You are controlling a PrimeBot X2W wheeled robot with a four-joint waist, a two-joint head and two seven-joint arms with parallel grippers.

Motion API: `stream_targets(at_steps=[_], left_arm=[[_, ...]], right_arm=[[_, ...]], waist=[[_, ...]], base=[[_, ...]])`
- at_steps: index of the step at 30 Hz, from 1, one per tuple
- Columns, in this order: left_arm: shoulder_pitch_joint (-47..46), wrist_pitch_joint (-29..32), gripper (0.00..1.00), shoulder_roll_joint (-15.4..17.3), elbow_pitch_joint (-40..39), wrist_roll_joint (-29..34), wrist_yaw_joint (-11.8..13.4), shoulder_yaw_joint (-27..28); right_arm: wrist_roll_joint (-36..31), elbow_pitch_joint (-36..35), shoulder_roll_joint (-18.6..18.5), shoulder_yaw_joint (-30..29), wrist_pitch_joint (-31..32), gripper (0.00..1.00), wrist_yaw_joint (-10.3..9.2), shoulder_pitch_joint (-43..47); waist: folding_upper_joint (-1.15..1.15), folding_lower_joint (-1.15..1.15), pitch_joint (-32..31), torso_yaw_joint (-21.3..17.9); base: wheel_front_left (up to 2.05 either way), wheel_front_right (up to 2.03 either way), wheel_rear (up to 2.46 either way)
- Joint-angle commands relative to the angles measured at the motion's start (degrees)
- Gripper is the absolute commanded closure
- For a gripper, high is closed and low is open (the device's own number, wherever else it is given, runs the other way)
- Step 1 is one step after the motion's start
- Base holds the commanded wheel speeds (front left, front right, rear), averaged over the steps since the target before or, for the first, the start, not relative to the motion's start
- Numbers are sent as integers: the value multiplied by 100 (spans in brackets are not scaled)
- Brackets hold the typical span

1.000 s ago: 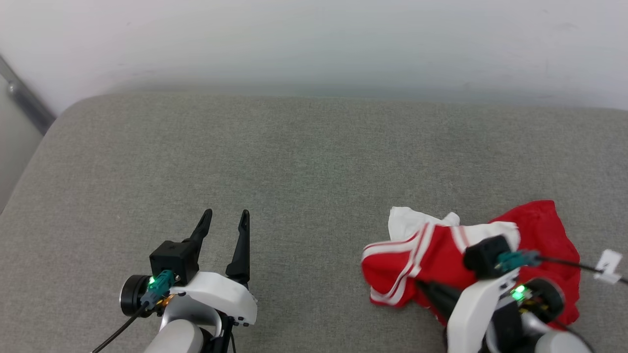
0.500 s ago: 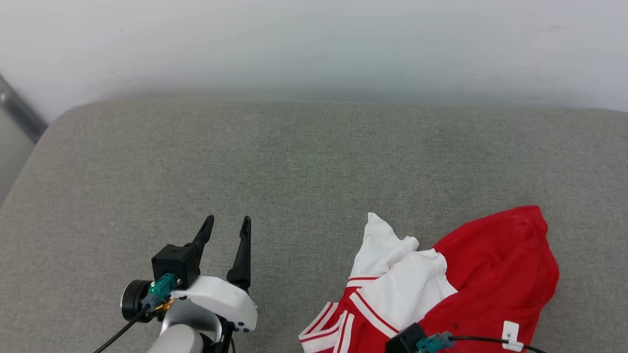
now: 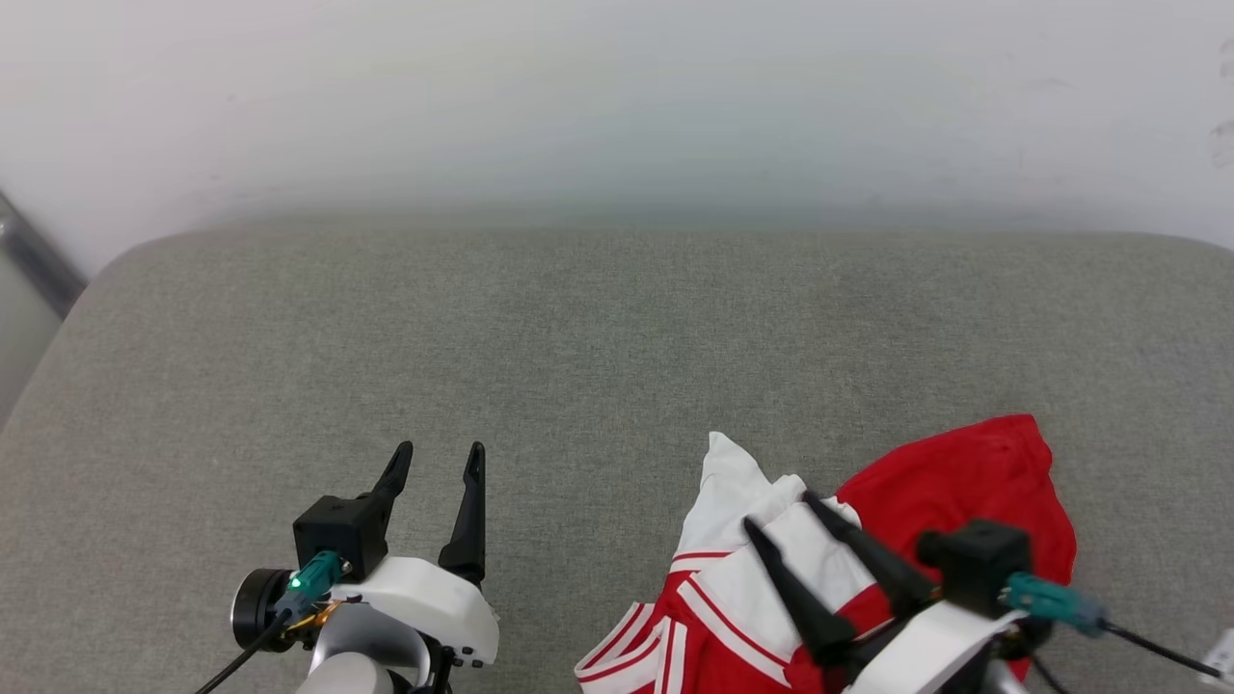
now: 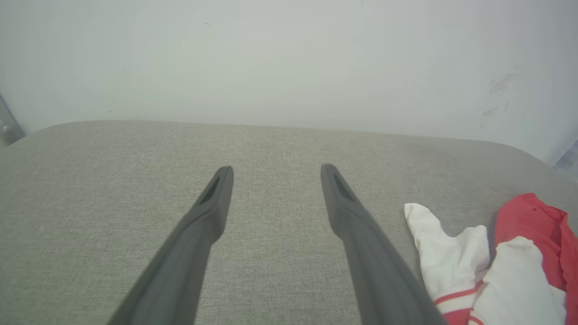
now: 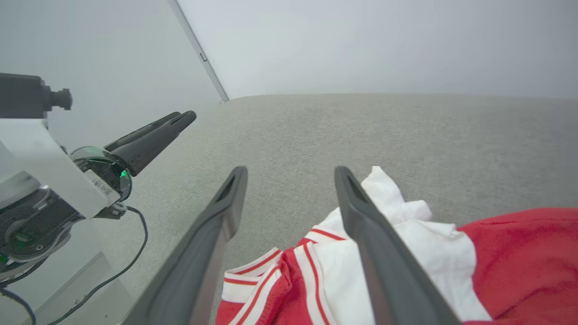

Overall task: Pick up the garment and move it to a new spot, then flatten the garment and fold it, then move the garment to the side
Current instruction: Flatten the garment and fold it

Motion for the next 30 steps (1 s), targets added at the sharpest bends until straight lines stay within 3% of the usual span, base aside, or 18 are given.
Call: stream_targets(at_steps=[1,9,15,22,30], left_arm=[[40,5,0,32,-18,-25,31,0],[111,28,0,72,-52,-43,56,-26],[-135,291,0,77,-34,-16,-29,-162],[-1078,1563,0,-82,264,-48,-395,-697],[-2144,3165,0,-258,1127,-253,-1035,-1234]], right_arm=[[-119,58,38,-196,-113,0,-2,-29],[-627,413,161,-1795,-509,0,-2,28],[-865,326,226,-2492,-535,0,-2,63],[-1003,88,297,-2626,-436,0,-2,-98],[-952,82,365,-2490,-461,0,-2,-294]], waist=[[0,0,-32,-10],[0,0,-118,-96],[0,0,-48,-265],[0,0,339,-566],[0,0,855,-1042]], base=[[0,0,0],[0,0,0],[0,0,0],[0,0,0],[0,0,0]])
